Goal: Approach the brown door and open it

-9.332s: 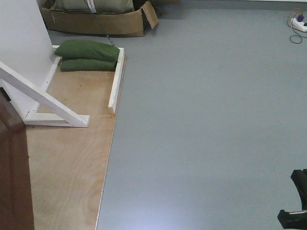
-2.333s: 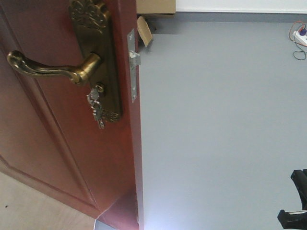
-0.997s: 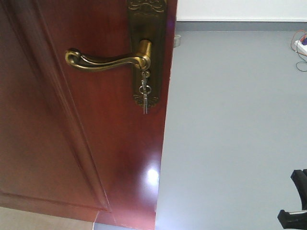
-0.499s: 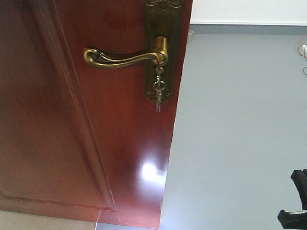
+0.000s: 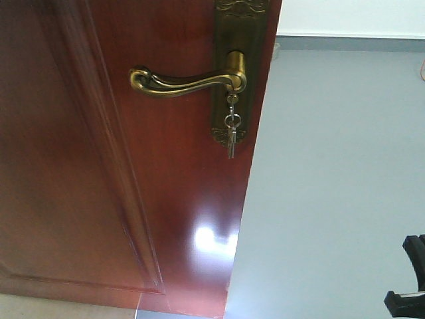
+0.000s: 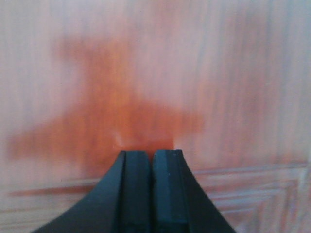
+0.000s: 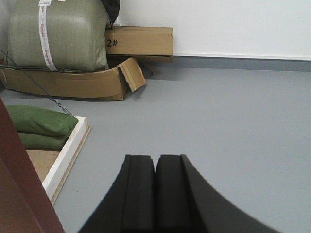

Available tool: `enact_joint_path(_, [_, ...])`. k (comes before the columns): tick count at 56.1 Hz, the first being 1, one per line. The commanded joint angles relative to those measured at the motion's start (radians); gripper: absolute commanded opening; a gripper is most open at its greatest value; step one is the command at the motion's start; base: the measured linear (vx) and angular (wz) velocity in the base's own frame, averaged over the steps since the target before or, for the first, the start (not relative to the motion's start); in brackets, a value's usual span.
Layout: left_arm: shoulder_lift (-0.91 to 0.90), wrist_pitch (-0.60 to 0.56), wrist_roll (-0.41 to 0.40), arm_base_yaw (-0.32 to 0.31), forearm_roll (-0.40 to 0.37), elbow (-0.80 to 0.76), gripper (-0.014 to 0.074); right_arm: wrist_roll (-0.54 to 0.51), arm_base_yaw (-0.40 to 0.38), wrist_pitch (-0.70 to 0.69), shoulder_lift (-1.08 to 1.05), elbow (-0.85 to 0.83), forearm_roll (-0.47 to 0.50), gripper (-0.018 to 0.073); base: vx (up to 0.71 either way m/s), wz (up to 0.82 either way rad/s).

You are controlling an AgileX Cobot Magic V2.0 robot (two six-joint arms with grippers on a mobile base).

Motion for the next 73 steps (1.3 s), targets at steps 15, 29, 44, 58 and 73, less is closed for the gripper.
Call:
enact_joint_path(15, [-0.010, -0.032, -0.002, -0.007, -0.007, -0.031, -0.0003, -0.009, -0.002, -0.077, -0.006, 0.003, -0.007, 0.0000, 0.02, 0.03])
enact_joint_path(29, [-0.010, -0.032, -0.002, -0.007, -0.007, -0.031, -0.0003, -0.009, -0.002, -0.077, -0.006, 0.003, -0.007, 0.0000, 0.00, 0.00])
enact_joint_path(44, [-0.010, -0.032, -0.002, -0.007, -0.007, -0.031, -0.0003, -0.009, -0.002, -0.077, -0.006, 0.003, -0.007, 0.0000, 0.00, 0.00])
enact_joint_path(58, [-0.010, -0.032, -0.002, -0.007, -0.007, -0.031, -0.0003, -0.009, -0.002, -0.080, -0.006, 0.003, -0.007, 0.0000, 0.00, 0.00])
enact_joint_path(73, [-0.010, -0.032, -0.002, -0.007, -0.007, -0.031, -0.0003, -0.009, -0.002, -0.080, -0.006, 0.003, -0.007, 0.0000, 0.00, 0.00])
